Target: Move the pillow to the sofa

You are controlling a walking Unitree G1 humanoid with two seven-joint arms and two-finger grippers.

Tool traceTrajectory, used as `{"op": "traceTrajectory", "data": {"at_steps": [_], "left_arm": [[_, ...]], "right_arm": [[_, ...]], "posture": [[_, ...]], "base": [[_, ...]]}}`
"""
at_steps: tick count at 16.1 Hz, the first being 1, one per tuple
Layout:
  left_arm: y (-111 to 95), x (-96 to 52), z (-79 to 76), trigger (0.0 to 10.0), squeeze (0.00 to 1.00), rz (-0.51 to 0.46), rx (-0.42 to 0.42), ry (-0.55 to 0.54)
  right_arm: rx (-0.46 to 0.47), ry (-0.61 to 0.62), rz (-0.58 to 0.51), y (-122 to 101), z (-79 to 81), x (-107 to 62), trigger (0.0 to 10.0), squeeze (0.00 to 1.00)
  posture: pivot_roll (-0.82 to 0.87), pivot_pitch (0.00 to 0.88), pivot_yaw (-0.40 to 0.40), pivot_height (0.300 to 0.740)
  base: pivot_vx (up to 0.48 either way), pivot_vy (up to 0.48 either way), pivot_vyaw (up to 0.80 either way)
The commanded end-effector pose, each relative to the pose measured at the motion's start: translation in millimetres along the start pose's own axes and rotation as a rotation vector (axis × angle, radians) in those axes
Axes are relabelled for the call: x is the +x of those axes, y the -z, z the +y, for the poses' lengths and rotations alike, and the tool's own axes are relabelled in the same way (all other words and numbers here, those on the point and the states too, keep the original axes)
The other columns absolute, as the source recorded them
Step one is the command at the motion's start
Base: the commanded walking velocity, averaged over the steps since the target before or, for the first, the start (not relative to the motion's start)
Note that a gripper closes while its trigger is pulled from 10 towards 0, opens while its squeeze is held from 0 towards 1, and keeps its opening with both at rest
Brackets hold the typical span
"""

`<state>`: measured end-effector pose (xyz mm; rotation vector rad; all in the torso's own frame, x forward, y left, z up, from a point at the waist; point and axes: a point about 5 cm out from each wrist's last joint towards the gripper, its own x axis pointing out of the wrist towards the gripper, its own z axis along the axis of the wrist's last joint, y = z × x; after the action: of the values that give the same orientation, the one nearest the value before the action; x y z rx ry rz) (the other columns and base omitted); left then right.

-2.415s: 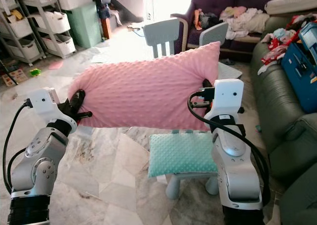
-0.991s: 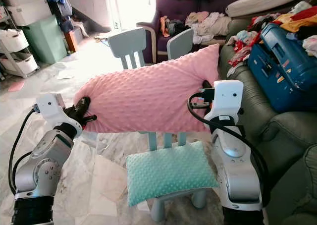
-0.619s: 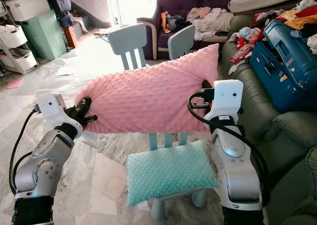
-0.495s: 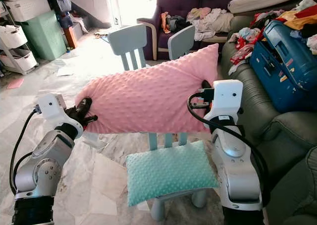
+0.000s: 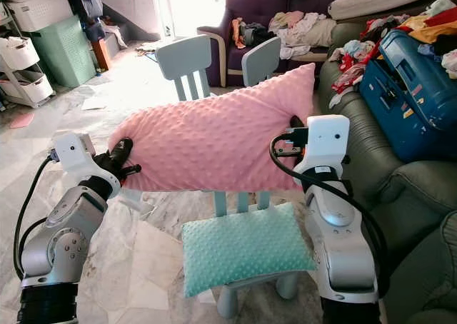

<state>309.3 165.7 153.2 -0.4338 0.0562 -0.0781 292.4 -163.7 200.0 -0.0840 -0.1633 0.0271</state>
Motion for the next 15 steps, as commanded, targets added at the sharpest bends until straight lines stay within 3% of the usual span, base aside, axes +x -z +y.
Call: {"op": "traceTrajectory", "data": {"at_steps": [1,3,15], "left_arm": [[-6.4,-1.1,-3.7,10.0,0.0,-0.024,0.007,0.007],[-6.4,-1.1,-6.0,10.0,0.0,-0.021,0.014,0.015],[-4.4,0.4,-5.1,10.0,0.0,-0.011,0.001,0.008]], "right_arm": [[0.003,-0.003,-0.019,-5.8,0.6,0.3,10.0,0.0],[0.005,-0.002,-0.017,-5.5,0.5,0.1,10.0,0.0],[0.003,0.008,-0.026,-8.4,-1.1,1.1,10.0,0.0]], "posture": [[-0.18,0.0,0.011,0.74],[-0.18,0.0,0.011,0.74],[-0.19,0.0,0.012,0.74]], "base": [[0.0,0.0,0.0],[0.0,0.0,0.0],[-0.315,0.0,0.0]]}}
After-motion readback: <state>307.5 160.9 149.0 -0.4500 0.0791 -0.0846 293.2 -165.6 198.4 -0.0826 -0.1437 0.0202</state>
